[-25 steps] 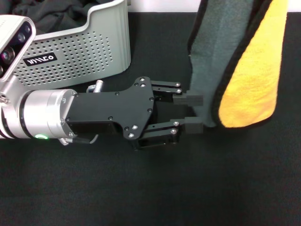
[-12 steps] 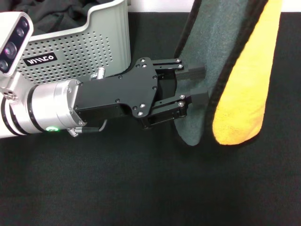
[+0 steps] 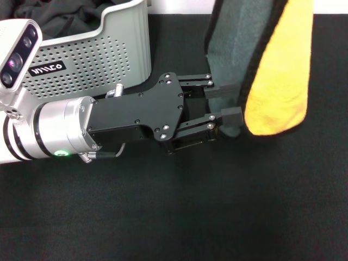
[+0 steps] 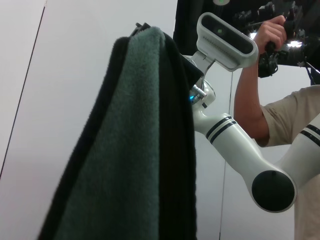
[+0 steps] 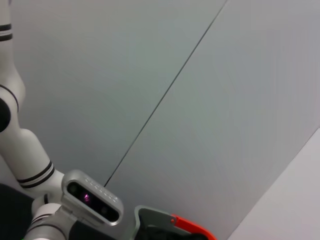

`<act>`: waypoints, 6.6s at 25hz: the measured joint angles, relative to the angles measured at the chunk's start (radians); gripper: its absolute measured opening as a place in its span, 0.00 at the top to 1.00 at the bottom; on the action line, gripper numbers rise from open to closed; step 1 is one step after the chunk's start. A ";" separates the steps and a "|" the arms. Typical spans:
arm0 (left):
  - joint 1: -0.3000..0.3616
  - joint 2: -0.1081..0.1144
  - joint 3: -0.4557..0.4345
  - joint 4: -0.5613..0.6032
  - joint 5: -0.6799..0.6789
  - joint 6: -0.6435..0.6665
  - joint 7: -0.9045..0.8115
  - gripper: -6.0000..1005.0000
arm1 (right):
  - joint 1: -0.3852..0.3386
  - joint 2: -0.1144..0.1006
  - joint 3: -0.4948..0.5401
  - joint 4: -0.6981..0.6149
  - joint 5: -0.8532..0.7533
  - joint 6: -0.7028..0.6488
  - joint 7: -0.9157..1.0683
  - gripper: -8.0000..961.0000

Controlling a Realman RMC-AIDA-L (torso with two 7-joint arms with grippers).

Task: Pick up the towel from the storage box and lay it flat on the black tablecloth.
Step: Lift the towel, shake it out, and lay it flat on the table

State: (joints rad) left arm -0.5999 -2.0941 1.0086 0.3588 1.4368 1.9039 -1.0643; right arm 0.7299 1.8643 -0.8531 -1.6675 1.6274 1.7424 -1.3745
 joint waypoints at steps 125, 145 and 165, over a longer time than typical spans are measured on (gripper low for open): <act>0.526 0.004 0.075 0.750 -0.023 0.110 -0.784 0.97 | -1.080 0.157 -0.473 -0.024 0.258 0.054 -0.060 0.94; 0.031 0.004 -0.049 0.197 0.406 -0.315 -0.578 0.97 | -0.482 0.132 -0.310 0.868 0.038 -0.142 -0.232 0.94; -0.036 0.008 -0.039 0.331 0.618 -0.483 -0.574 0.97 | -0.294 0.146 -0.310 1.006 -0.119 -0.455 -0.221 0.94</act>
State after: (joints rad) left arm -0.6362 -2.0860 0.9699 0.6901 2.0544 1.4208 -1.6383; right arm 0.4354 2.0098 -1.1634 -0.6613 1.5085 1.2878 -1.5952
